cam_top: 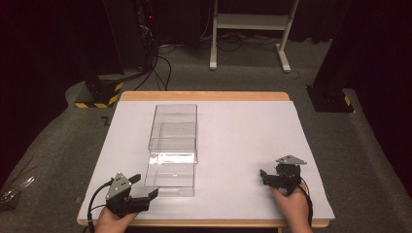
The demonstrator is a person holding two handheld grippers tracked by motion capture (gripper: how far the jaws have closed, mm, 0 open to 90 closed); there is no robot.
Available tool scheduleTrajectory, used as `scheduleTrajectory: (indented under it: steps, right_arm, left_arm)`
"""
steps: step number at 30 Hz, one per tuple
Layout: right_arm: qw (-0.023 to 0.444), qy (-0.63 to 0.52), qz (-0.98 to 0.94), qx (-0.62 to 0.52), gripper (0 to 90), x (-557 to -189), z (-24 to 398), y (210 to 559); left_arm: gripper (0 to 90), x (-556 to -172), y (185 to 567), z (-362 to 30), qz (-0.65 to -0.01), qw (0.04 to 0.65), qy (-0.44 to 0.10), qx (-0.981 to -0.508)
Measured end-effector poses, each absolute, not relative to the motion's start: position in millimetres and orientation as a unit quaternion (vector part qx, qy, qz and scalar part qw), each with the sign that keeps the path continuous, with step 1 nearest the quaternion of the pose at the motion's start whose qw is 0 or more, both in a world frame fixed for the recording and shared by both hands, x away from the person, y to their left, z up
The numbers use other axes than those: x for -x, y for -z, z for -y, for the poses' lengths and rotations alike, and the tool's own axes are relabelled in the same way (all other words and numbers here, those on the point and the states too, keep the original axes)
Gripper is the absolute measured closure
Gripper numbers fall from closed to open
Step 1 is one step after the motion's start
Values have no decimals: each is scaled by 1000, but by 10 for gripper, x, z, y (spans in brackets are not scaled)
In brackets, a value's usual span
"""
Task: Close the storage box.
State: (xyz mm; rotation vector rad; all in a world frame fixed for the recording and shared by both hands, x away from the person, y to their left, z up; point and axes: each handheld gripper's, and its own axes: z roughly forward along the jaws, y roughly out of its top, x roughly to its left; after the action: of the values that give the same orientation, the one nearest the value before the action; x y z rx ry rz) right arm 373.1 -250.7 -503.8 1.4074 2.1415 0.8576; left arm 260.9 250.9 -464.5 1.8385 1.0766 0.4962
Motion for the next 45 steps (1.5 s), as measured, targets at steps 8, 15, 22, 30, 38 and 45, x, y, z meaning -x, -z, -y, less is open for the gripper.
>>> scheduleTrajectory:
  steps: [8,15,22,30,38,45]
  right_arm:
    - [218,-310,-773,-508,103,-3732,2508,5038]
    - [218,-310,-773,-508,103,-3732,2508,5038]
    - [218,-310,-773,-508,103,-3732,2508,5038]
    - [218,-310,-773,-508,103,-3732,2508,5038]
    - [218,-310,-773,-508,103,-3732,2509,5038]
    - [218,-310,-773,-508,103,-3732,2509,5038]
  left_arm:
    - [150,-2688,4637,-2517,-447,467,-202,-736]
    - [150,-2733,4627,-2515,-447,469,-204,-734]
    - [147,-2746,4624,-2512,-443,468,-206,-736]
    - [149,-2751,4609,-2506,-444,466,-214,-734]
    - [155,-2787,4586,-2516,-447,465,-227,-730]
    - [158,-2817,4565,-2503,-448,460,-232,-731]
